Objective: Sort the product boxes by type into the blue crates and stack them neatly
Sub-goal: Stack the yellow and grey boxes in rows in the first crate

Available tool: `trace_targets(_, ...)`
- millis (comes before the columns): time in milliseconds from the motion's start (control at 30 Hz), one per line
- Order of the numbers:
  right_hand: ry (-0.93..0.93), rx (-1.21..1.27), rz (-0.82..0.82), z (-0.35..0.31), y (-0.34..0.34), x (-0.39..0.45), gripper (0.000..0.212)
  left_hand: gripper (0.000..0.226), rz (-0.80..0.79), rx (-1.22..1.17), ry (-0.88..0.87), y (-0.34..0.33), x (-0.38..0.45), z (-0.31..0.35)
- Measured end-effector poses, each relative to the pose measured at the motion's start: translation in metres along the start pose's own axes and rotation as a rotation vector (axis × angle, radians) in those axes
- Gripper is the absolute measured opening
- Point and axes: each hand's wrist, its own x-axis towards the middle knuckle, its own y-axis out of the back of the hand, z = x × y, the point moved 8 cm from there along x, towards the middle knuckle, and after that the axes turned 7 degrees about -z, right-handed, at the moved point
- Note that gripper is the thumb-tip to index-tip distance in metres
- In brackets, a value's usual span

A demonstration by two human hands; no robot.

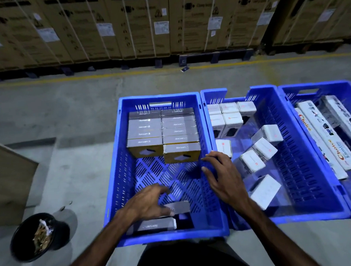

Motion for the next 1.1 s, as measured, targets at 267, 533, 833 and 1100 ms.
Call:
trace_targets(267, -0.018, -0.012, -0.022, -0.004, 0.003, -0.004, 0.035, 0.039, -0.050, -0.059, 0.001, 0.011, 0.027, 0.022)
trace_targets(533, 0.016, 0.106, -0.016, -0.034, 0.017, 0.002, 0.024, 0.025, 0.142, -0.793, -0.068, 0.079, 0.001, -0.007)
trace_targets(833, -0.168, 0.504, -0.180, -0.035, -0.002, 0.015, 0.051, 0.060, 0.222, -1.166, -0.107, 0.082, -0.016, 0.005)
trace_targets(1100, -0.335, 1.040, -0.331, -0.034, -0.021, 0.014, 0.017, 0.051, 0.382, -1.354, -0.116, 0.081, -0.026, -0.008)
